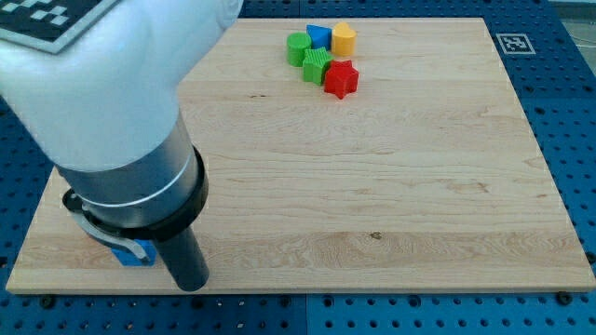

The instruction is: Push the blue cube right to the yellow hexagon

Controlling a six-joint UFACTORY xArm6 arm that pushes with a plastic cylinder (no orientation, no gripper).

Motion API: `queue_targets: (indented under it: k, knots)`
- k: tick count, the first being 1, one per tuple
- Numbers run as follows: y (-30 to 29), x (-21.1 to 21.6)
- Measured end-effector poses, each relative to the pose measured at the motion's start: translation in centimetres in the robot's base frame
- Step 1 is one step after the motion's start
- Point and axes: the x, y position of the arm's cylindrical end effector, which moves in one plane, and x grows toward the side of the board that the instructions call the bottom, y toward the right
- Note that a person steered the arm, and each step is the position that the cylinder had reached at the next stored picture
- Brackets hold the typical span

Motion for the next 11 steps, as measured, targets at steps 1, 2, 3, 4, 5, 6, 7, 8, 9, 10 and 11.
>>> queue_targets:
  k: [1, 2, 3, 4, 5, 6, 7, 8, 9, 10, 11]
  knots:
    - [-2.9, 0.0]
    - [-3.7, 0.0]
    - [-5.6, -0.1]
    - [-11.1, -0.1]
    - [-11.5, -1.2]
    - [-10.6, -2.3]
    - [-8.1, -2.3]
    - [-6.4, -2.0]
    - [-4.6, -2.1]
    - [-2.2, -2.3]
    - [-1.8, -2.6]
